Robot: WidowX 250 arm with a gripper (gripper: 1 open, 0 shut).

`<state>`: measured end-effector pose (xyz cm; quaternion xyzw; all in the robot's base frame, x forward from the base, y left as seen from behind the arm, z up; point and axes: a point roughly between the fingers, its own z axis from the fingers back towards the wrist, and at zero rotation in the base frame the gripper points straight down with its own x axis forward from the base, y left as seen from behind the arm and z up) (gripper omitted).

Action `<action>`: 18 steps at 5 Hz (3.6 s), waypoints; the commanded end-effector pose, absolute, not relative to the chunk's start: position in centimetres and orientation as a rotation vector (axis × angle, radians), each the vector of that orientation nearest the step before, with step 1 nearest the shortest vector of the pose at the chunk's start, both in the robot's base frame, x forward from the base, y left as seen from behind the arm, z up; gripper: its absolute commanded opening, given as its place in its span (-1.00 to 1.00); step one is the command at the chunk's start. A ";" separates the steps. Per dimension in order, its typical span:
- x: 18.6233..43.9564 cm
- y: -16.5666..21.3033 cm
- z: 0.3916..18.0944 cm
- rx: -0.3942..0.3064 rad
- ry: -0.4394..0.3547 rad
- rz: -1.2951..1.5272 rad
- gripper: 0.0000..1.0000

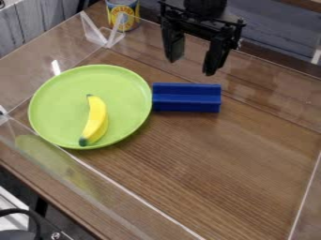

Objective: Remove the banana from inside the green plate and put it on the table

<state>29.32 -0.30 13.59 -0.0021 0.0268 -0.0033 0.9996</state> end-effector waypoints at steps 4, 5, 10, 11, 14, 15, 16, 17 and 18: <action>23.6 7.3 13.8 -0.014 -0.059 0.268 1.00; 22.3 9.4 12.9 -0.019 -0.081 0.329 1.00; 22.0 11.3 7.4 -0.002 -0.064 0.436 1.00; 22.2 11.4 6.4 -0.001 -0.058 0.458 1.00; 23.1 12.0 4.6 -0.005 -0.055 0.494 1.00; 23.4 12.2 4.7 -0.013 -0.056 0.501 1.00; 23.6 12.4 4.6 -0.018 -0.058 0.508 1.00; 23.7 12.7 4.7 -0.022 -0.060 0.515 1.00; 23.8 13.0 4.7 -0.025 -0.062 0.522 1.00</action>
